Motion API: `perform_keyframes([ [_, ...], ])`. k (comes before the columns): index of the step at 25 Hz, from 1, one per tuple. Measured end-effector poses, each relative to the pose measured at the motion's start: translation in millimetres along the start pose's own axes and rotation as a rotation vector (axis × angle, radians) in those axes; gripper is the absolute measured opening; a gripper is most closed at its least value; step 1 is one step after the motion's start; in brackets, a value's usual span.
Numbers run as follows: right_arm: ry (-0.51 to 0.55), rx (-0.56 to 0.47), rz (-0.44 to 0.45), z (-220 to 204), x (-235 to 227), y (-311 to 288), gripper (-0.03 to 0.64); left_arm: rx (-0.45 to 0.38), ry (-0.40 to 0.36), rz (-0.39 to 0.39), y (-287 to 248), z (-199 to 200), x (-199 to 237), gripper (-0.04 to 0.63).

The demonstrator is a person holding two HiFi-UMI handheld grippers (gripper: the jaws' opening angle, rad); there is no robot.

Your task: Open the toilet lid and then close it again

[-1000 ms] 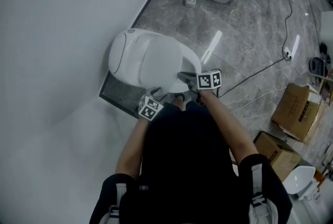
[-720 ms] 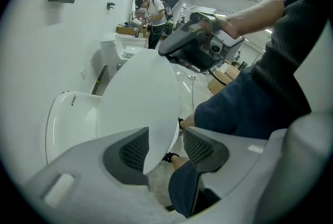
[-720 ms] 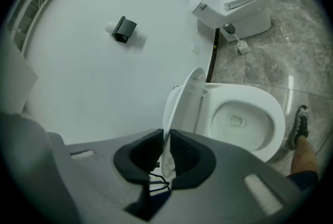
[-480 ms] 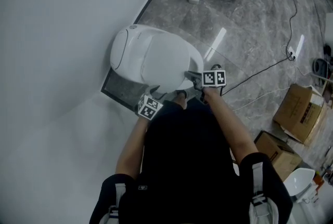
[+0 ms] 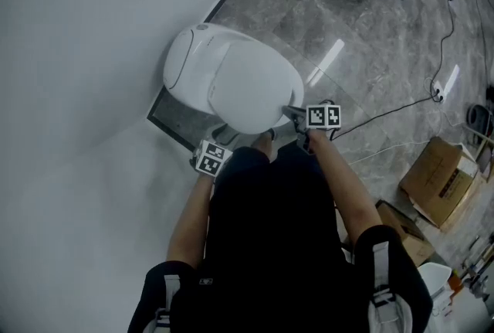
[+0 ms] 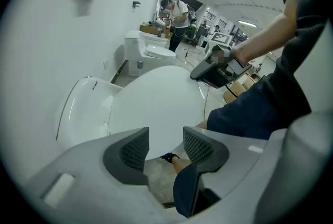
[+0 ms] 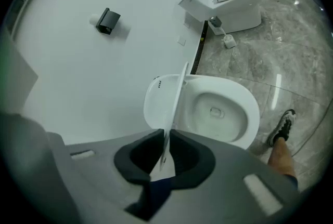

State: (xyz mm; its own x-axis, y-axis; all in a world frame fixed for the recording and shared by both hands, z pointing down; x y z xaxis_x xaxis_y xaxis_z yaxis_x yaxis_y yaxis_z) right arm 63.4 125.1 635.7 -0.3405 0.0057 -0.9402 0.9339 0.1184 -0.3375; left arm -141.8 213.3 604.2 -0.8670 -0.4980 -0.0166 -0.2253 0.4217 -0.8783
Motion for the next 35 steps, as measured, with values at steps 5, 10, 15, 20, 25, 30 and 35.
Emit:
perform_keyframes([
  [5, -0.016, 0.027, -0.024, -2.2, -24.6, 3.4, 0.035, 0.022, 0.071, 0.017, -3.8, -17.3, 1.9, 0.218],
  [10, -0.026, 0.056, -0.056, -6.0, -52.3, 9.9, 0.038, 0.054, 0.119, 0.030, -8.1, -28.9, 2.7, 0.218],
  [15, -0.040, 0.083, -0.097, -10.6, -83.2, 14.6, 0.043, 0.061, 0.142, 0.034, -17.6, -34.6, 3.9, 0.218],
  [20, -0.041, 0.122, -0.129, -16.6, -107.0, 14.0, 0.048, 0.062, 0.140, 0.025, -18.0, -32.5, 4.8, 0.218],
  [25, -0.051, 0.127, -0.189, -21.3, -139.8, 17.2, 0.052, 0.064, 0.132, 0.021, -30.0, -30.2, 7.7, 0.218],
  [30, -0.071, 0.146, -0.237, -23.8, -176.1, 17.7, 0.058, 0.060, 0.123, 0.016, -38.7, -23.6, 7.8, 0.217],
  [35, -0.075, 0.178, -0.277, -26.4, -201.7, 16.5, 0.062, 0.068, 0.118, 0.018, -40.5, -25.6, 4.6, 0.216],
])
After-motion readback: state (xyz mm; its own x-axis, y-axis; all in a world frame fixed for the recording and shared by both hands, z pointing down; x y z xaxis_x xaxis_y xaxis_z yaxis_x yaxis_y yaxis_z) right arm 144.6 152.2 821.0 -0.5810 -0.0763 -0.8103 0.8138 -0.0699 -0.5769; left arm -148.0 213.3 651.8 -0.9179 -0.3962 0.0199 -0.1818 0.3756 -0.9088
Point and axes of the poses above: the fingertips, and each gripper's own axes: y backward along the fingers, x to its left, z out of its top, the point moved 3 cm from there along y, backward along the fingers, and after that the axes turned 15 degrees about z, right-handed, at the moved point
